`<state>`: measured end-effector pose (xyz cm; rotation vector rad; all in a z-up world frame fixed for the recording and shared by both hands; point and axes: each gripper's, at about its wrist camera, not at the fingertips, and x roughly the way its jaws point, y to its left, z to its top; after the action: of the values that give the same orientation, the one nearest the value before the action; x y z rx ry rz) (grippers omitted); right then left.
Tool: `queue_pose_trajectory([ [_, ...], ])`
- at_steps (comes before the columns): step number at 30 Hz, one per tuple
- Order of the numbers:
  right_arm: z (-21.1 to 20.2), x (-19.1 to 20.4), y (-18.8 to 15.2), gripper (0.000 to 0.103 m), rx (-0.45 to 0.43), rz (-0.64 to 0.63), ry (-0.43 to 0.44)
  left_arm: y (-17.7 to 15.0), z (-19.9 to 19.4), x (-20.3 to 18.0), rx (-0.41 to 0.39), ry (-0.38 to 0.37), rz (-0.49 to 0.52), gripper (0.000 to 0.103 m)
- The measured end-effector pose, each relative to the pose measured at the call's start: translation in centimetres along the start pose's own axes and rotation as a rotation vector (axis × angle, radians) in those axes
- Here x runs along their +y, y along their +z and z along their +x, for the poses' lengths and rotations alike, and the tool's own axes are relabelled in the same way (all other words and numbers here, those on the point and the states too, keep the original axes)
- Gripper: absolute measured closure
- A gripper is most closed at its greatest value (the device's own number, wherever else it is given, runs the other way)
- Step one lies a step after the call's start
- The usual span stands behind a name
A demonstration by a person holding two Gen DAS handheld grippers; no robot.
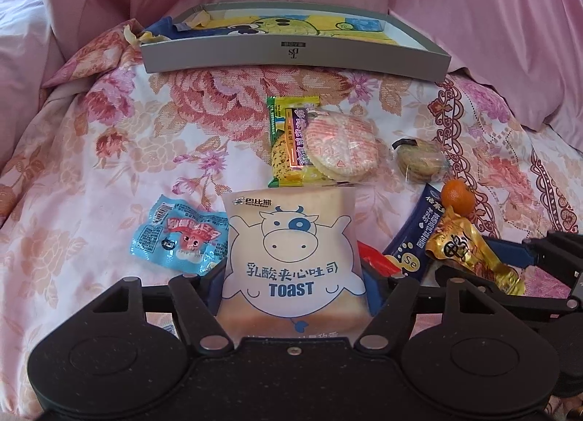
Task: Organize snacks
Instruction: 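Carry the TOAST bag and jerky pouch into the grey tray with both tools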
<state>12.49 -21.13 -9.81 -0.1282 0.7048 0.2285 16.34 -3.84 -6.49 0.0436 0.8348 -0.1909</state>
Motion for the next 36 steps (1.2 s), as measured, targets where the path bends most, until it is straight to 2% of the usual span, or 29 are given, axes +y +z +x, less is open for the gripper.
queue_pose_trajectory([
  [7,-1.2,1.4,0.2,0.055,-0.083,-0.093,-0.044,-0.4,-1.1,-0.5,-0.043,-0.006,-0.014,0.033],
  [17,-2.7,1.2,1.1,0.055,-0.222,-0.122,-0.085,0.7,-2.5,0.4,-0.195,-0.024,-0.133,0.033],
  [22,-2.6,1.0,3.6,0.055,-0.324,-0.156,-0.090,3.8,-2.3,0.6,-0.271,0.008,-0.162,0.033],
  [27,-0.8,-0.1,7.6,0.054,-0.441,-0.153,-0.106,8.8,-1.3,0.9,-0.346,0.024,-0.186,0.033],
  [32,1.4,-2.8,12.0,0.054,-0.556,-0.060,-0.125,14.4,0.1,1.0,-0.439,0.037,-0.205,0.033],
  [36,3.4,-5.1,14.3,0.054,-0.596,-0.001,-0.124,18.4,2.4,1.2,-0.474,0.041,-0.261,0.033],
])
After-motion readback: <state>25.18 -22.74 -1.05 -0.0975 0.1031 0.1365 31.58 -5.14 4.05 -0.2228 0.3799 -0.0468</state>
